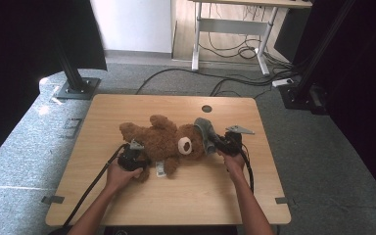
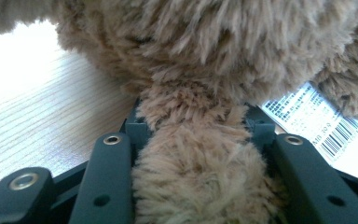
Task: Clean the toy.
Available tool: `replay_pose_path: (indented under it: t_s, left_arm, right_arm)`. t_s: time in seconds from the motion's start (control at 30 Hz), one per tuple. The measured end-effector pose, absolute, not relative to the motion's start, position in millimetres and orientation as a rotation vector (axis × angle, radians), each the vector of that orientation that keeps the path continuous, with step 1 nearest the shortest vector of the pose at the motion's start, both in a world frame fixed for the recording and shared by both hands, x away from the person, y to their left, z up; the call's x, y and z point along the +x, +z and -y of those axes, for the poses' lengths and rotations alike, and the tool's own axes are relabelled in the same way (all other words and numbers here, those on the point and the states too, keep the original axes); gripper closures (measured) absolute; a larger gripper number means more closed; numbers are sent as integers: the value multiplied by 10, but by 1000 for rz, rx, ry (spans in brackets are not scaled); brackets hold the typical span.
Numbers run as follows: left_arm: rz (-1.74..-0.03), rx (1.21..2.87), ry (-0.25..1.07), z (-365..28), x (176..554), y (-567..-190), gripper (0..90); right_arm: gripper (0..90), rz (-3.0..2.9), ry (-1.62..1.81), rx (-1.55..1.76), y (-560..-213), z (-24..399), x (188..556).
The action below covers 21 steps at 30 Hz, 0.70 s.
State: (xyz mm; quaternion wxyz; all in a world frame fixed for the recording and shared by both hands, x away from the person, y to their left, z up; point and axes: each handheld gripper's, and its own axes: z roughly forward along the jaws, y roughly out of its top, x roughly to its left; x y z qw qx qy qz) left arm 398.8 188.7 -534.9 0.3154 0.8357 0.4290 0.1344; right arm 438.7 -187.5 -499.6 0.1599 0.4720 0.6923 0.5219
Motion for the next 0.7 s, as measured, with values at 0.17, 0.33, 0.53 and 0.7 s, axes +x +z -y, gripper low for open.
replay_pose_path:
  t_s: [0.17, 0.33, 0.53, 0.7]
  left_arm:
    - [-1131, 2201, 359, -1881, 3982, -5350, 568]
    - [-1129, 2202, 359, -1882, 3980, -5350, 567]
    - [-1129, 2203, 366, -1877, 3976, -5351, 568]
    - [-1130, 2202, 367, -1876, 3974, -5352, 568]
  right_arm:
    - [797, -1923, 1576, 1257, -4770, 1729, 4440]
    - [791, -1935, 1536, 1230, -4737, 1527, 4546]
    - [787, -1988, 1438, 1299, -4867, 1479, 4683]
    - [787, -2019, 1401, 1361, -4934, 1541, 4731]
